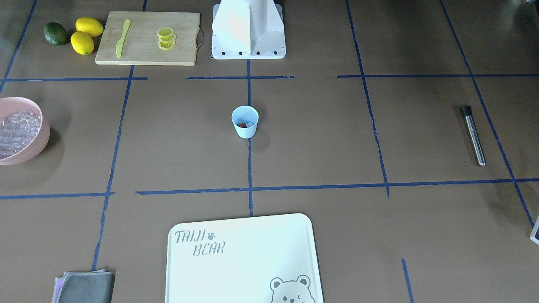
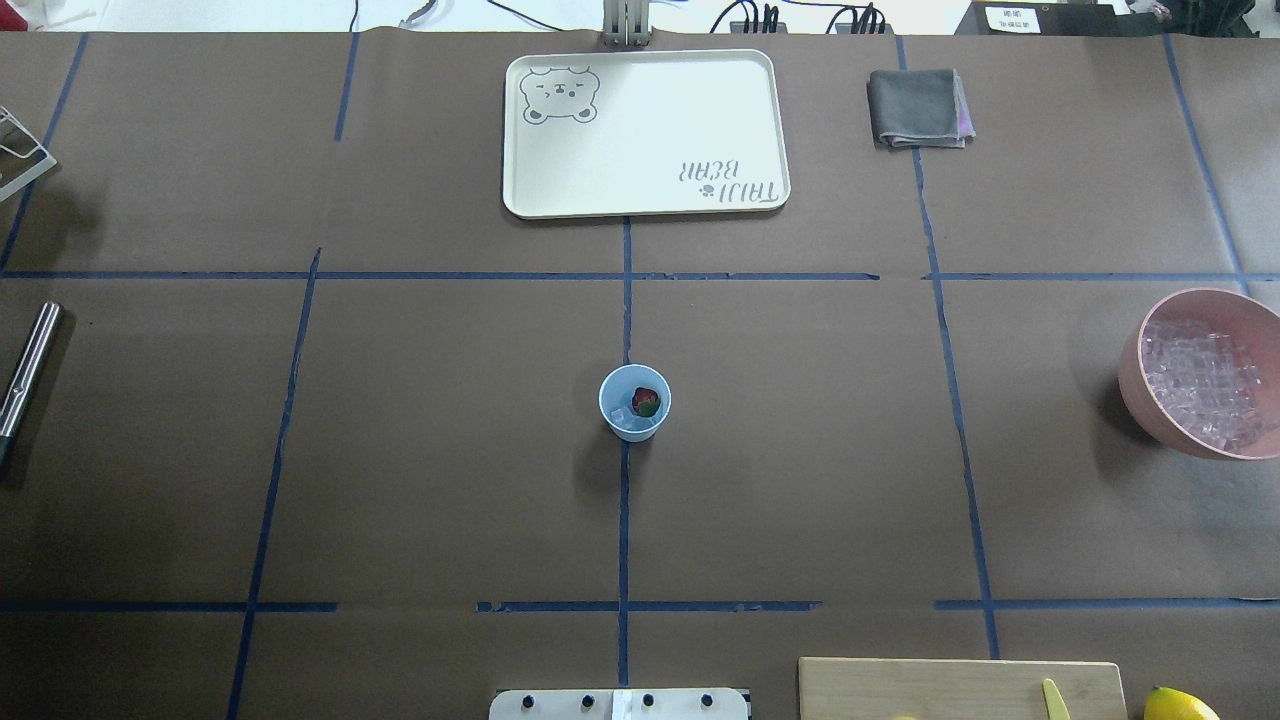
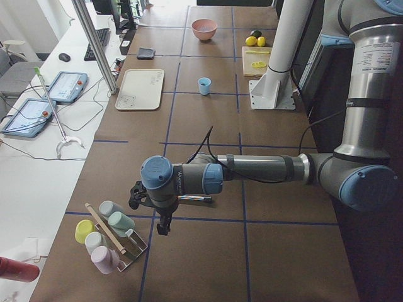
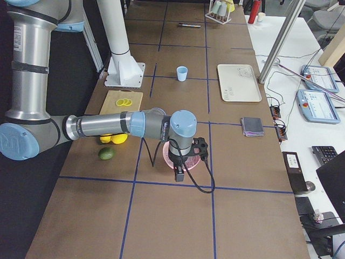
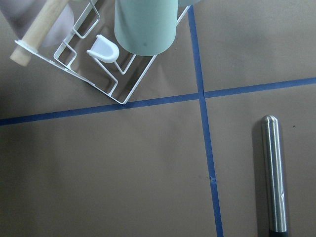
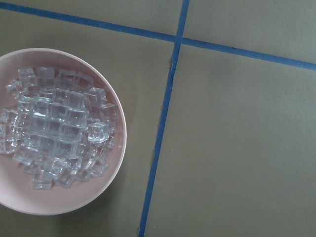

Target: Mash ice and strawberries in cup

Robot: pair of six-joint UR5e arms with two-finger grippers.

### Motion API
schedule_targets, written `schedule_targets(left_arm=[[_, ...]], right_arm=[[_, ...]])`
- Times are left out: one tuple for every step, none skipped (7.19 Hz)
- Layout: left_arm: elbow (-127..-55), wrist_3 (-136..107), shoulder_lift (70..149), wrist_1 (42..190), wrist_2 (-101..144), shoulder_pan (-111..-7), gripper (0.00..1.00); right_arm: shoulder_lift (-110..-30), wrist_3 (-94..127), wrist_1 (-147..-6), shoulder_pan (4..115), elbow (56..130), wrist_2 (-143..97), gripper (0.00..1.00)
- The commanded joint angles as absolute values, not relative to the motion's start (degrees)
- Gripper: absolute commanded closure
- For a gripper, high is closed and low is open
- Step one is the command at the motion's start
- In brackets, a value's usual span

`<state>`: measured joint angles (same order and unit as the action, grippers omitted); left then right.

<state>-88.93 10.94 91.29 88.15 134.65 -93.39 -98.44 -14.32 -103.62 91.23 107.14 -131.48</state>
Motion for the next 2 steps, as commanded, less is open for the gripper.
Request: schedule_targets(left_arm=[[-88.95, 10.9, 91.23, 88.15, 134.65, -93.43, 0.0], [-88.86, 10.9, 91.23, 88.15, 134.65, -93.43, 0.0]], right_arm=[[-98.44, -14.33, -103.62, 91.23, 107.14, -131.48, 0.01], [-98.44, -14.33, -103.62, 91.23, 107.23, -131.48, 0.01]])
